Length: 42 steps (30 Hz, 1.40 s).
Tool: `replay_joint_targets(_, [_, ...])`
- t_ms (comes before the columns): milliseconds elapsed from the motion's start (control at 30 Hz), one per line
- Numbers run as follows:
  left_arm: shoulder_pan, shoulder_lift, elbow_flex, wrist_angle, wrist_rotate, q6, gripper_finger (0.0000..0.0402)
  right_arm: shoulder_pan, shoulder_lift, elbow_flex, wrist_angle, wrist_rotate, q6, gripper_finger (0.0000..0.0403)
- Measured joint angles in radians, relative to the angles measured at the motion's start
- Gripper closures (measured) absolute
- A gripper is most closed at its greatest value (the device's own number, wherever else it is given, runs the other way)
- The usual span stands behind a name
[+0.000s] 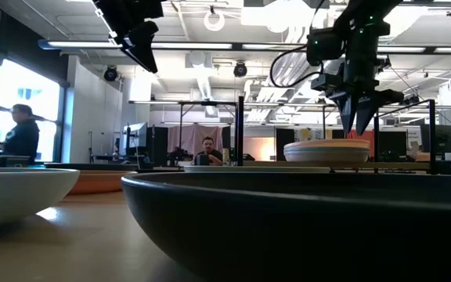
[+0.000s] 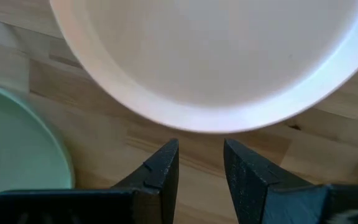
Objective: Place and stack plates onto a shelf
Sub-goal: Stack the light pink plate on top of the light blue plate on the shelf, then stack the light orange plate on top of the light pink plate on the shelf
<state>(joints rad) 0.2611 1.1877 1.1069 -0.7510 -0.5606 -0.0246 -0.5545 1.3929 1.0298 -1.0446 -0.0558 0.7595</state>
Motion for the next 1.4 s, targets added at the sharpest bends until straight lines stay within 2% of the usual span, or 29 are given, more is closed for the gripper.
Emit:
replay_joint_targets(400, [0.0, 0.0, 0.0, -0.001, 0.032, -0.156, 0.0268, -0.002, 0.036, 0.0, 0.008, 0.027, -0.008, 0.0298])
replay_joint_targets(567, [0.0, 0.0, 0.0, -0.052, 0.138, -0.211, 0.0268, -0.002, 0.036, 0.001, 0.009, 0.008, -0.008, 0.0298])
replay_joint_targets(767, [-0.015, 0.0, 0.0, -0.265, 0.347, -0.355, 0.0268, 0.023, 0.035, 0.023, 0.009, -0.092, -0.008, 0.0298])
replay_joint_targets(933, [-0.112, -0.002, -0.045, -0.363, 0.376, -0.441, 0.0268, 0.075, 0.035, 0.031, 0.014, -0.119, 0.031, 0.0298])
replay_joint_targets(1100, [-0.241, -0.005, -0.116, -0.354, 0.425, -0.503, 0.0268, 0.149, 0.035, 0.031, 0.014, -0.12, 0.1, 0.0298])
replay_joint_targets(1400, [-0.474, -0.005, -0.209, -0.351, 0.429, -0.602, 0.0268, 0.281, 0.035, 0.031, 0.024, -0.114, 0.258, 0.0298])
